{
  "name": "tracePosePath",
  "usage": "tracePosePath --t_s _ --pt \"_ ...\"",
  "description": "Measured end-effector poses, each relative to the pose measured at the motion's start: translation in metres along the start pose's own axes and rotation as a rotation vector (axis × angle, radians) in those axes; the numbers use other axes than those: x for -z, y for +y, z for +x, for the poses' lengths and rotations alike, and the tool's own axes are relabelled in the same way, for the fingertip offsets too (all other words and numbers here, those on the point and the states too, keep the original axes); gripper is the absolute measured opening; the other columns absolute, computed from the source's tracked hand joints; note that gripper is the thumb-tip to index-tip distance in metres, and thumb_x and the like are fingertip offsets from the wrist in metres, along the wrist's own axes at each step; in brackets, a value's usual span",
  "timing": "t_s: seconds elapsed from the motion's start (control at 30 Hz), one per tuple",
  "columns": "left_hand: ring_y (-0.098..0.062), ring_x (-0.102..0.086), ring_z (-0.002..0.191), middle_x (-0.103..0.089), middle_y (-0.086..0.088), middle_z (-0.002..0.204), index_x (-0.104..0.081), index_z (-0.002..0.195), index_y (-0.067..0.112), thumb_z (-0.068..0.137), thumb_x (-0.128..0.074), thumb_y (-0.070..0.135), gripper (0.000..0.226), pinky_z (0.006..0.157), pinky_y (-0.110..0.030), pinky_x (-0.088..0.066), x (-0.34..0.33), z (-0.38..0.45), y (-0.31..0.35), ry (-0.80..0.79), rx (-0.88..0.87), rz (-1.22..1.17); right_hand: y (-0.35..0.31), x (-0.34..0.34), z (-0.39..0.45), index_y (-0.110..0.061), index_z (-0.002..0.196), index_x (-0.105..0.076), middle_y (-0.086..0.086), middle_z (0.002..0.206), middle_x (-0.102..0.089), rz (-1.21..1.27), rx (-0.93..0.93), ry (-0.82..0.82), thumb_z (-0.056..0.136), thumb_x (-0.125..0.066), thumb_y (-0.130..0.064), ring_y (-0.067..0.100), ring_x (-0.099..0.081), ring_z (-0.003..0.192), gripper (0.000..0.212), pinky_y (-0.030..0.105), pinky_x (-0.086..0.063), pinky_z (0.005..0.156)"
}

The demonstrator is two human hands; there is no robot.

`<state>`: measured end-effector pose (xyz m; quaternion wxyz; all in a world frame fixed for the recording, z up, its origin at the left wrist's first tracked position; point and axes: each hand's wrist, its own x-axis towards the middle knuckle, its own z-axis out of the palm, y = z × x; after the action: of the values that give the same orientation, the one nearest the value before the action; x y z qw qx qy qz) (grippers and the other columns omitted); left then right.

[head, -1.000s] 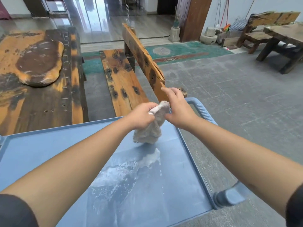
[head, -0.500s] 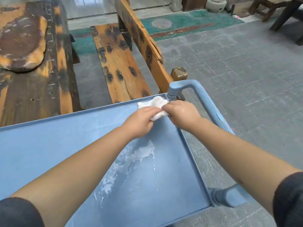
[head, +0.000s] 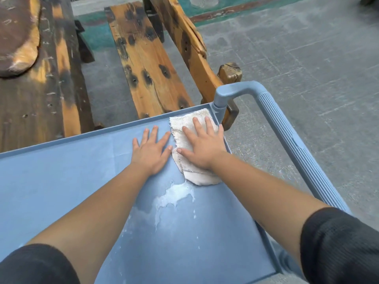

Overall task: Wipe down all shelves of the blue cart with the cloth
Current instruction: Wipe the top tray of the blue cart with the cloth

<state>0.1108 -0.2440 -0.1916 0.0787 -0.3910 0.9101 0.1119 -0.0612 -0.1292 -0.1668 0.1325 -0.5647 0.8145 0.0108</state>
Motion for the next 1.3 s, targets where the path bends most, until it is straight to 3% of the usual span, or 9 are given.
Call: tracePosePath --t_s 0.2,0.47,0.87,1.0,1.13,1.3 --pt "-0.023 0.005 0.149 0.002 0.002 0.164 -0.005 0.15 0.046 0.093 -0.009 0.059 0.059 0.113 -0.059 -0.002 -0.014 0.003 -0.003 0.077 0.009 0.033 0.003 -0.023 0.017 -0.044 0.153 -0.006 0.002 0.166 0.003 -0.053 -0.03 0.034 0.079 -0.01 -0.085 0.037 0.015 0.148 0.085 0.065 0.018 0.107" --pt "-0.022 0.005 0.149 0.003 0.003 0.164 -0.005 0.15 0.047 0.094 -0.013 0.058 0.057 0.114 -0.059 -0.001 -0.012 0.005 -0.005 0.047 0.021 0.019 0.011 -0.028 -0.009 -0.041 0.154 -0.003 -0.001 0.166 0.003 -0.015 0.032 0.01 0.096 -0.009 -0.061 0.032 0.01 0.15 0.061 0.055 0.0 0.119" --pt "-0.029 0.009 0.148 0.007 0.001 0.163 -0.003 0.149 0.047 0.09 -0.011 0.062 0.061 0.111 -0.064 0.002 -0.014 0.013 -0.011 -0.035 0.004 0.012 -0.001 -0.056 -0.18 -0.039 0.154 -0.01 -0.002 0.166 -0.005 0.026 -0.047 -0.055 0.099 -0.014 -0.056 0.029 0.001 0.151 0.058 0.05 -0.001 0.119" --pt "-0.029 0.013 0.148 0.015 0.0 0.162 0.004 0.151 0.042 0.093 -0.011 0.062 0.063 0.112 -0.065 0.005 0.001 0.015 -0.002 -0.155 0.025 0.099 0.0 -0.065 -0.213 -0.04 0.154 -0.011 -0.003 0.166 -0.005 0.01 -0.087 -0.058 0.097 -0.012 -0.057 0.028 -0.001 0.151 0.059 0.049 -0.002 0.119" --pt "-0.027 0.01 0.148 0.012 -0.002 0.163 0.003 0.154 0.029 0.095 -0.018 0.06 0.069 0.114 -0.061 0.005 0.009 -0.041 0.02 -0.098 0.003 0.023 -0.001 -0.068 -0.21 -0.042 0.154 -0.009 -0.005 0.166 -0.004 0.005 -0.089 -0.03 0.096 -0.012 -0.058 0.025 0.002 0.152 0.059 0.049 -0.001 0.12" --pt "-0.016 0.007 0.148 0.002 -0.001 0.163 -0.012 0.154 0.025 0.094 -0.023 0.059 0.069 0.115 -0.051 0.006 -0.019 -0.205 0.018 -0.099 -0.118 -0.192 0.005 -0.073 -0.21 -0.042 0.153 -0.006 -0.005 0.166 -0.003 0.007 -0.085 -0.009 0.096 -0.01 -0.059 0.024 0.005 0.152 0.06 0.049 -0.002 0.12"
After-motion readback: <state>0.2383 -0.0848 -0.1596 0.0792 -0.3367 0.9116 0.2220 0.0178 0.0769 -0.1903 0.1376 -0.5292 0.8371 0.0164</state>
